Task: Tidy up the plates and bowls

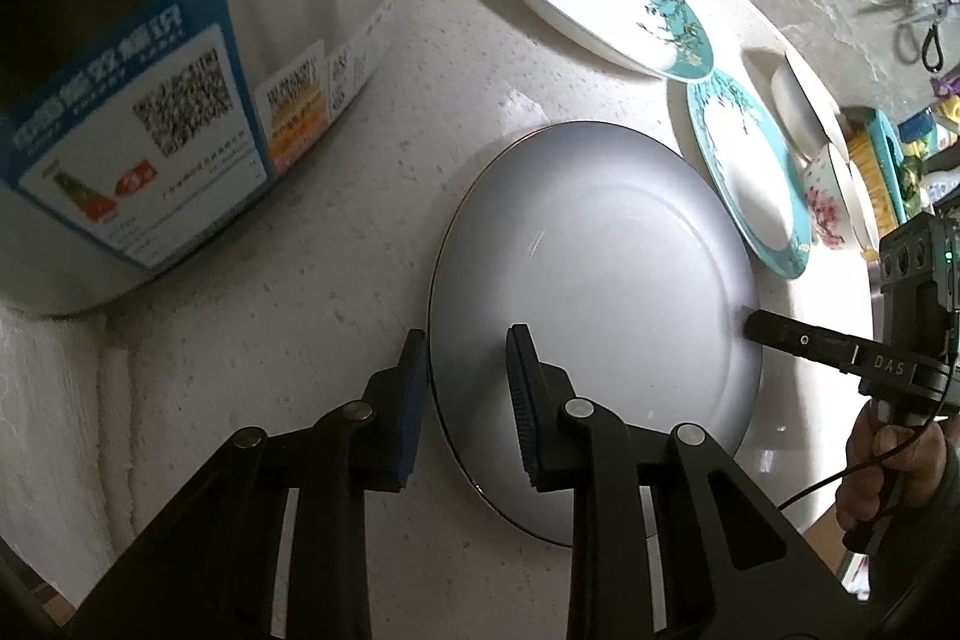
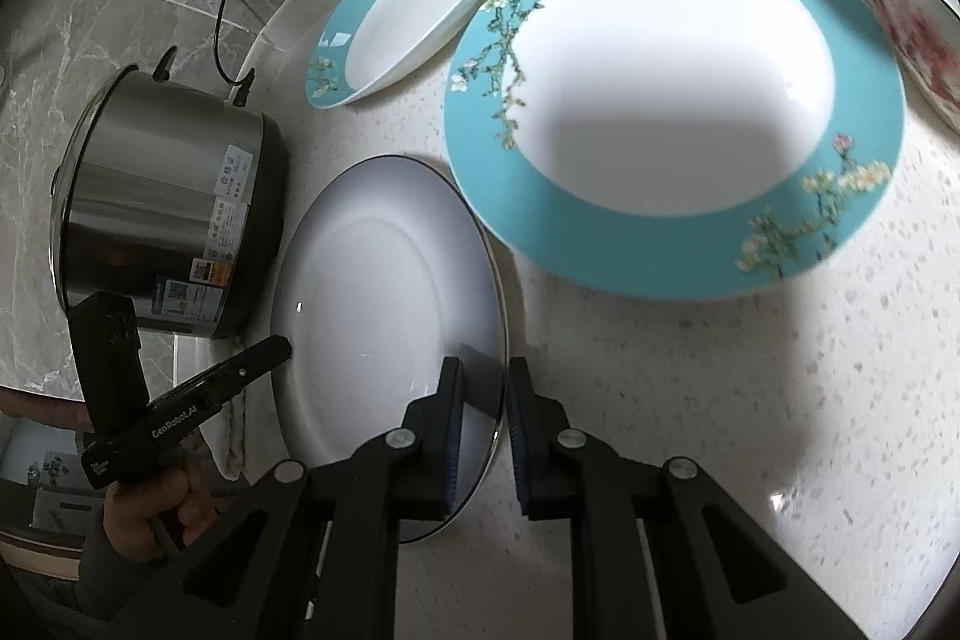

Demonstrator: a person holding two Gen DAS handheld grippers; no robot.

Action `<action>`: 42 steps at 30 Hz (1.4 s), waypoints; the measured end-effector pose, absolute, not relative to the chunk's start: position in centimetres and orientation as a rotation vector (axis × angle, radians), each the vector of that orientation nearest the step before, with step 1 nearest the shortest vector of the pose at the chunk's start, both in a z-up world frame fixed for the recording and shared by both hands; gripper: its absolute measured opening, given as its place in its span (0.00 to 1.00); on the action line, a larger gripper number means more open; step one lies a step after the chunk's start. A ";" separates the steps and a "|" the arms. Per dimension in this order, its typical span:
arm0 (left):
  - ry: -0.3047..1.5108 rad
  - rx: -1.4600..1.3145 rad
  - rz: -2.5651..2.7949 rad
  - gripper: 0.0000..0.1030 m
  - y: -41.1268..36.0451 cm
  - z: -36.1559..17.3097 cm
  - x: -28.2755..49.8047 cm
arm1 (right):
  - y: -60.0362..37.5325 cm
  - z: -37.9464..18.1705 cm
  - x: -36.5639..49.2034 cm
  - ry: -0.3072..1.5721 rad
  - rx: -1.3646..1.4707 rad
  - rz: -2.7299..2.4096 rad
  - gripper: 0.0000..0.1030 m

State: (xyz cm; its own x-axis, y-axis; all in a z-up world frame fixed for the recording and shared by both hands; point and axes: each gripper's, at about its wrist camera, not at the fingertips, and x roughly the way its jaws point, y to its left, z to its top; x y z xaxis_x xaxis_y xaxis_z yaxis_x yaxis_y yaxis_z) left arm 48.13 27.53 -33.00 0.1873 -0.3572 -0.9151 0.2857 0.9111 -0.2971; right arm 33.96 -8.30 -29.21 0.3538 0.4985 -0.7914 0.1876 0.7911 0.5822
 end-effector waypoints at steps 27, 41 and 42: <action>1.316 0.093 -0.691 0.22 15.8 -29.5 36.2 | -17.0 -25.2 21.0 1.166 0.689 0.023 0.17; 1.370 0.107 -0.672 0.22 5.6 -32.7 31.5 | -26.3 -27.8 18.2 1.214 0.669 0.055 0.17; 1.374 0.108 -0.669 0.22 5.0 -32.9 31.4 | -26.6 -27.9 18.0 1.214 0.667 0.057 0.17</action>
